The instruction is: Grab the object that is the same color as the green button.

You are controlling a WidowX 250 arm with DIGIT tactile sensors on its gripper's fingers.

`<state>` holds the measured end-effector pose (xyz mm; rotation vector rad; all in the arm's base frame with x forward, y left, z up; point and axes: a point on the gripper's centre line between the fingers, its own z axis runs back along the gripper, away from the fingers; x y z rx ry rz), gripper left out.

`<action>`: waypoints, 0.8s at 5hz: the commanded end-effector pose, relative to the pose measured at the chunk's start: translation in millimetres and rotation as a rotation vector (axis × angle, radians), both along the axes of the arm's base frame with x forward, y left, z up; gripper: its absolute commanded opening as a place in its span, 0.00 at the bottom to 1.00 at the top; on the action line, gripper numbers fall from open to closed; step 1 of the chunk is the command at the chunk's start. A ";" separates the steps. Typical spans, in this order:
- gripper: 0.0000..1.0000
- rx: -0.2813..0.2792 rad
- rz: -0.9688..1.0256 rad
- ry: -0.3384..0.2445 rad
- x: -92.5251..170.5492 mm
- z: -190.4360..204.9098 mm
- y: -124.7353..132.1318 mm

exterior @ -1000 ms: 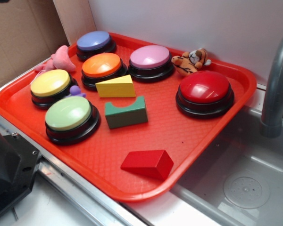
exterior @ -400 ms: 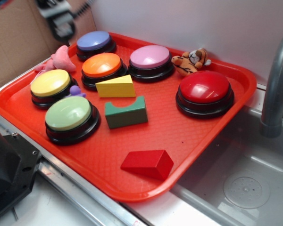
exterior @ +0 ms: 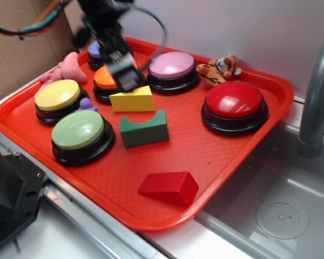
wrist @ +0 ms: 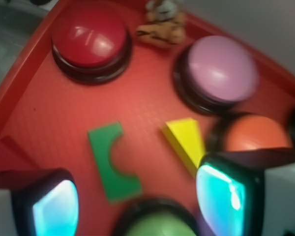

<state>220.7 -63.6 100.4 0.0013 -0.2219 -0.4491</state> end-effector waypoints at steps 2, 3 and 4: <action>1.00 -0.071 -0.078 0.075 9.8 -61.7 -34.8; 1.00 -0.013 -0.055 0.131 6.4 -79.0 -33.7; 0.38 -0.011 -0.022 0.144 6.0 -82.9 -32.5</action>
